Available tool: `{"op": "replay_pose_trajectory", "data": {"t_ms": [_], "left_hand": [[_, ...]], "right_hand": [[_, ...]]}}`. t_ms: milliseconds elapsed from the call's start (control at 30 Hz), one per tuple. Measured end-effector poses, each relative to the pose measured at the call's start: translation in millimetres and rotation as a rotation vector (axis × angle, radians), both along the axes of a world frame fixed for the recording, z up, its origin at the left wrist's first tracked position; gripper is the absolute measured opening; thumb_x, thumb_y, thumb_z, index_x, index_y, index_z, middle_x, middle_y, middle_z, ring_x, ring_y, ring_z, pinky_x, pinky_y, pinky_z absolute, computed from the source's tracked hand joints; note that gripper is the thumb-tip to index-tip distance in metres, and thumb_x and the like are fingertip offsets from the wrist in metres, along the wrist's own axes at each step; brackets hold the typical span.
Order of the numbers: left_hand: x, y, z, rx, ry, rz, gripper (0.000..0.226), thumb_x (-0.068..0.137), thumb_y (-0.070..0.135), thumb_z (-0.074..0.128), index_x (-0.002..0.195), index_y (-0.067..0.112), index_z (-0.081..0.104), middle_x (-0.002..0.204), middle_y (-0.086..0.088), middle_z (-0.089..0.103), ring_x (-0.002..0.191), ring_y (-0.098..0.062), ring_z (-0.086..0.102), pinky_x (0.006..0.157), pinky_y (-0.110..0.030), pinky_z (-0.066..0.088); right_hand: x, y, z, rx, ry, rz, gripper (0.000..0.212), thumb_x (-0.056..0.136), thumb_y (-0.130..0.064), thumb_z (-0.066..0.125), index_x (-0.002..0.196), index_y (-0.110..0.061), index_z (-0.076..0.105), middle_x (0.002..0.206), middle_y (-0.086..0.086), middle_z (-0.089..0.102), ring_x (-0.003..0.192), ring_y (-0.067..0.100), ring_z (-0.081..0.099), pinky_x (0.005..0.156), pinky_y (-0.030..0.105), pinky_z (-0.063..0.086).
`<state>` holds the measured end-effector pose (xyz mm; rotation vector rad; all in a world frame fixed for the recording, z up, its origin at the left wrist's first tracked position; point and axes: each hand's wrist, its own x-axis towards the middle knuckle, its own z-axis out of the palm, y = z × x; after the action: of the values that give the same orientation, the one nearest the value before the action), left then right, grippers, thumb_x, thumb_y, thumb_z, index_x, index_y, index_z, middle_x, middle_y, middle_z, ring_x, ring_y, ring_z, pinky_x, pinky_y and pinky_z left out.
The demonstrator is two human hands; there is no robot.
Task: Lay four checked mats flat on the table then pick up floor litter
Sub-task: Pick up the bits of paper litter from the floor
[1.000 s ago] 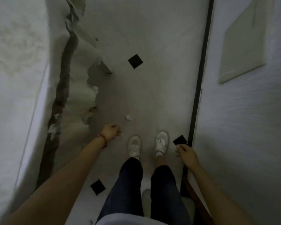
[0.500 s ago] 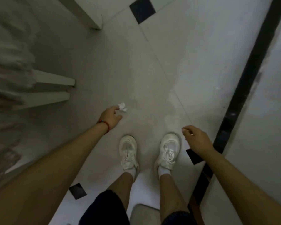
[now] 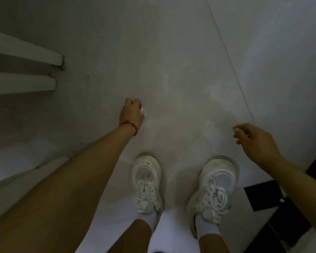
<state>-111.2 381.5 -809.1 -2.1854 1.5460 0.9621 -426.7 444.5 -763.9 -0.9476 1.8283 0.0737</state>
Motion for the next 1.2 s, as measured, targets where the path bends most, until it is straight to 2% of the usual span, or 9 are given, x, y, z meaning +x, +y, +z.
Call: {"op": "replay_pose_trajectory", "data": {"t_ms": [167, 433, 600, 733, 833, 933, 1033, 1100, 1200], "left_hand": [[-9.2, 13.3, 10.6, 0.01, 0.097, 0.167, 0.018, 0.081, 0.012, 0.066, 0.09, -0.003, 0.066, 0.102, -0.022, 0.066, 0.084, -0.024, 0.057, 0.064, -0.016, 0.032], [-57.2, 8.5, 112.5, 0.001, 0.279, 0.381, 0.01, 0.078, 0.005, 0.068, 0.084, -0.003, 0.069, 0.09, -0.024, 0.07, 0.079, -0.025, 0.061, 0.08, -0.038, 0.055], [-85.8, -20.6, 210.5, -0.038, 0.348, 0.456, 0.012, 0.074, 0.002, 0.071, 0.085, -0.003, 0.07, 0.079, -0.018, 0.066, 0.075, -0.022, 0.058, 0.078, -0.037, 0.054], [-105.8, -52.9, 307.5, -0.091, 0.388, 0.43, 0.01, 0.074, 0.0, 0.07, 0.083, -0.005, 0.069, 0.077, -0.022, 0.066, 0.07, -0.02, 0.056, 0.077, -0.038, 0.053], [-121.7, -78.7, 382.3, -0.125, 0.458, 0.495, 0.011, 0.077, -0.004, 0.066, 0.086, -0.01, 0.066, 0.075, -0.018, 0.062, 0.07, -0.026, 0.06, 0.082, -0.049, 0.054], [-136.3, -94.2, 454.7, -0.174, 0.548, 0.542, 0.01, 0.081, -0.001, 0.064, 0.085, -0.009, 0.066, 0.084, -0.029, 0.067, 0.082, -0.039, 0.066, 0.084, -0.055, 0.053], [-144.8, -98.9, 521.3, -0.208, 0.602, 0.609, 0.006, 0.08, 0.002, 0.067, 0.08, -0.003, 0.065, 0.084, -0.022, 0.065, 0.08, -0.033, 0.063, 0.085, -0.051, 0.052], [-145.1, -99.6, 557.4, -0.214, 0.621, 0.636, 0.014, 0.078, 0.006, 0.07, 0.084, -0.006, 0.066, 0.085, -0.021, 0.067, 0.08, -0.03, 0.064, 0.084, -0.045, 0.054], [-136.3, -98.5, 597.9, -0.22, 0.679, 0.645, 0.015, 0.074, 0.009, 0.074, 0.083, 0.0, 0.068, 0.082, -0.019, 0.071, 0.078, -0.027, 0.069, 0.079, -0.034, 0.056]], "right_hand": [[12.4, 13.9, 12.4, 0.027, -0.024, -0.023, 0.029, 0.096, -0.027, 0.045, 0.11, -0.008, 0.061, 0.105, 0.018, 0.067, 0.092, 0.032, 0.063, 0.081, 0.035, 0.047], [5.7, -8.0, 104.2, -0.027, -0.042, -0.071, 0.028, 0.096, -0.022, 0.045, 0.109, -0.005, 0.062, 0.103, 0.018, 0.067, 0.092, 0.033, 0.062, 0.085, 0.039, 0.048], [-15.9, -36.5, 193.9, -0.146, -0.043, -0.197, 0.023, 0.095, -0.015, 0.047, 0.105, -0.003, 0.063, 0.098, 0.019, 0.067, 0.087, 0.034, 0.062, 0.084, 0.04, 0.049], [-37.9, -48.7, 282.0, -0.167, -0.057, -0.274, 0.023, 0.095, -0.015, 0.047, 0.106, -0.002, 0.063, 0.097, 0.018, 0.066, 0.088, 0.035, 0.062, 0.086, 0.042, 0.05], [-54.3, -51.3, 348.1, -0.165, -0.087, -0.398, 0.024, 0.096, -0.019, 0.046, 0.103, -0.003, 0.063, 0.095, 0.017, 0.066, 0.084, 0.031, 0.061, 0.078, 0.032, 0.048], [-71.1, -52.2, 411.1, -0.162, -0.116, -0.471, 0.025, 0.096, -0.021, 0.046, 0.103, -0.005, 0.063, 0.092, 0.012, 0.063, 0.082, 0.025, 0.058, 0.075, 0.026, 0.042], [-85.3, -49.6, 468.0, -0.179, -0.117, -0.521, 0.02, 0.096, -0.022, 0.047, 0.095, -0.009, 0.062, 0.091, 0.012, 0.063, 0.082, 0.027, 0.059, 0.077, 0.031, 0.046], [-91.3, -49.1, 500.5, -0.199, -0.104, -0.539, 0.019, 0.095, -0.021, 0.047, 0.091, -0.009, 0.061, 0.091, 0.015, 0.064, 0.081, 0.03, 0.06, 0.082, 0.038, 0.049], [-92.7, -51.9, 536.3, -0.212, -0.098, -0.589, 0.02, 0.095, -0.02, 0.047, 0.092, -0.008, 0.061, 0.094, 0.017, 0.065, 0.083, 0.03, 0.062, 0.083, 0.037, 0.049]]}}
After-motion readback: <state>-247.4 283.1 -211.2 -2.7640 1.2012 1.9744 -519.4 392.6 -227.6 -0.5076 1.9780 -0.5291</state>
